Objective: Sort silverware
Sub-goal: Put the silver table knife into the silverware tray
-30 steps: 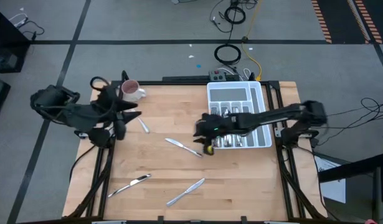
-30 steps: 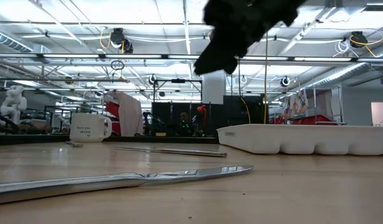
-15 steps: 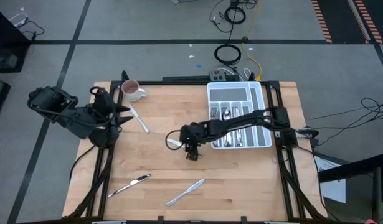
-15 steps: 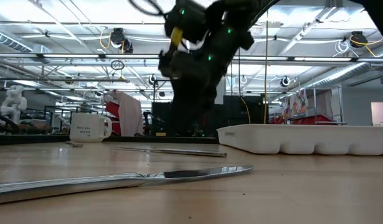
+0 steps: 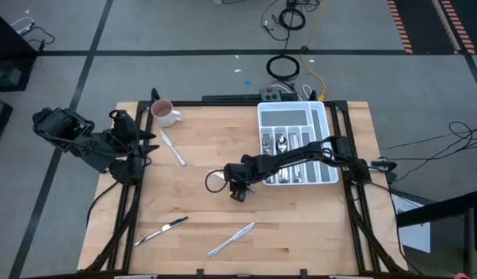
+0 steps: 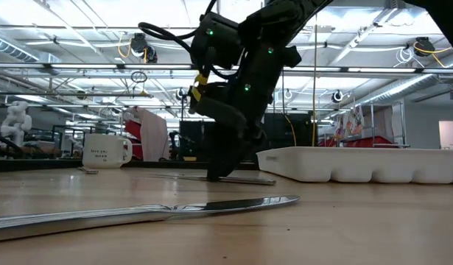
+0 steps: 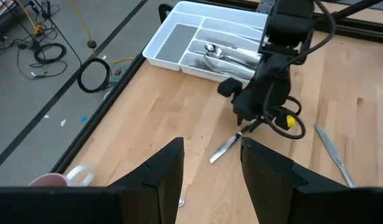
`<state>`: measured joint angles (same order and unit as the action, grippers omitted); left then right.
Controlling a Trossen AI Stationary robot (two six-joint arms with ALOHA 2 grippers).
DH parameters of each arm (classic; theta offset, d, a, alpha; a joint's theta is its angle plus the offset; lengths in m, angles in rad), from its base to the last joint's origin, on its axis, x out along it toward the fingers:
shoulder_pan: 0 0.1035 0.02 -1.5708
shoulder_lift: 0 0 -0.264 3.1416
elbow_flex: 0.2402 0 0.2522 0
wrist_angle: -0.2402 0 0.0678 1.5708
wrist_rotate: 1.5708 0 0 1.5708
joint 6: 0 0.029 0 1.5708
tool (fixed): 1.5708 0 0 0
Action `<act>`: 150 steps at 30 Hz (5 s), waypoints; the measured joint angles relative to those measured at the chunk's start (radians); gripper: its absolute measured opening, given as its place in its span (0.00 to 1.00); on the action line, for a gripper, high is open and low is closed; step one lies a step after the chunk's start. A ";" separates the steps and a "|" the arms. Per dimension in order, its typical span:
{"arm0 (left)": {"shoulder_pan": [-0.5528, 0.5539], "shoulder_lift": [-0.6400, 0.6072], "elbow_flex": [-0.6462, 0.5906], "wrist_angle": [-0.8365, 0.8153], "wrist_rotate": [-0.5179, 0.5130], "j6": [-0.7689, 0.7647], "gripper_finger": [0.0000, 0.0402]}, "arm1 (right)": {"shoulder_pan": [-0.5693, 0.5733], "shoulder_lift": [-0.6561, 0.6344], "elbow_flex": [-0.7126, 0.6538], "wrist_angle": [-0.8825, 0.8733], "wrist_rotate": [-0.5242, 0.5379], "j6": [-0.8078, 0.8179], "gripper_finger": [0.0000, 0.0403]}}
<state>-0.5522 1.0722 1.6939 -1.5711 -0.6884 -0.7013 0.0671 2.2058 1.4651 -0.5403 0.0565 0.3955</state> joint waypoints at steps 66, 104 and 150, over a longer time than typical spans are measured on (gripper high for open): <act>0.000 -0.012 -0.017 0.002 -0.110 -0.049 0.41 | -0.183 -0.846 -0.496 -0.397 0.320 0.588 0.00; 0.090 0.093 -0.017 0.000 -0.134 -0.188 0.41 | -0.117 -0.846 -0.797 -0.142 0.304 0.892 0.32; 1.115 0.221 -0.992 0.796 0.570 -0.679 0.41 | -0.121 -1.154 -0.795 -0.144 0.389 0.424 0.40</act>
<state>0.5627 1.2929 0.7021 -0.7748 -0.1182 -1.3804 -0.0536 1.0523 0.6697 -0.6842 0.4459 0.8197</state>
